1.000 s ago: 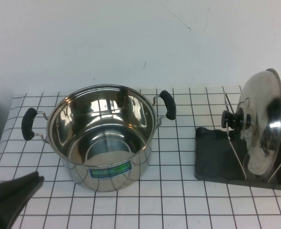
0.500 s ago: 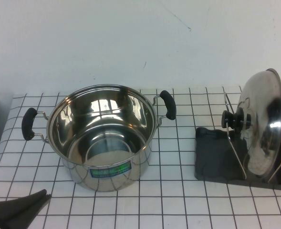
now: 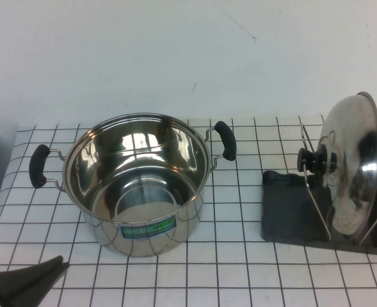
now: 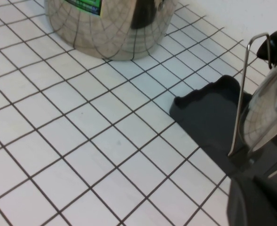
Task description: Put pot lid on rack
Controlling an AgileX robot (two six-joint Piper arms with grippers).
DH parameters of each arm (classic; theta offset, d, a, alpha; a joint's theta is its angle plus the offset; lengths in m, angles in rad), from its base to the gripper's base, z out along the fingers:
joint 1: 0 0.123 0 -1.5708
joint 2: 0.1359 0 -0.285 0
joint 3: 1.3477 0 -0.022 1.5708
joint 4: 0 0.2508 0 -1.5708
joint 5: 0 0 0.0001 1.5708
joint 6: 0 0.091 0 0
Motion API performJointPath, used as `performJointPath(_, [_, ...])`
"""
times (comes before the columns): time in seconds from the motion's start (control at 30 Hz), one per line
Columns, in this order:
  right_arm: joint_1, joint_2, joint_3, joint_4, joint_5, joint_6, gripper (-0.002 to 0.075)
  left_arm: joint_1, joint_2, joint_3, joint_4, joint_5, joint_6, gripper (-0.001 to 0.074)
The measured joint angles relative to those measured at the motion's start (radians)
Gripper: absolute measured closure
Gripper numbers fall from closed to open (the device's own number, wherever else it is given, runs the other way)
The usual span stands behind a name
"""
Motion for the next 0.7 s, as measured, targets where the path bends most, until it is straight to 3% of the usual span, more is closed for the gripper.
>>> performJointPath(0.2, [0.000, 0.000, 0.008, 0.002, 0.000, 0.000, 0.0727, 0.048, -0.053, 0.000, -0.093, 0.023, 0.000, 0.0736])
performJointPath(0.5, [0.000, 0.000, 0.008, 0.003, 0.000, 0.000, 0.0727, 0.365, -0.195, 0.000, -0.314, 0.049, 0.033, 0.0737])
performJointPath(0.7, [0.000, 0.000, 0.008, 0.003, 0.000, 0.000, 0.0727, 0.567, -0.247, 0.010, -0.530, 0.051, 0.298, 0.0737])
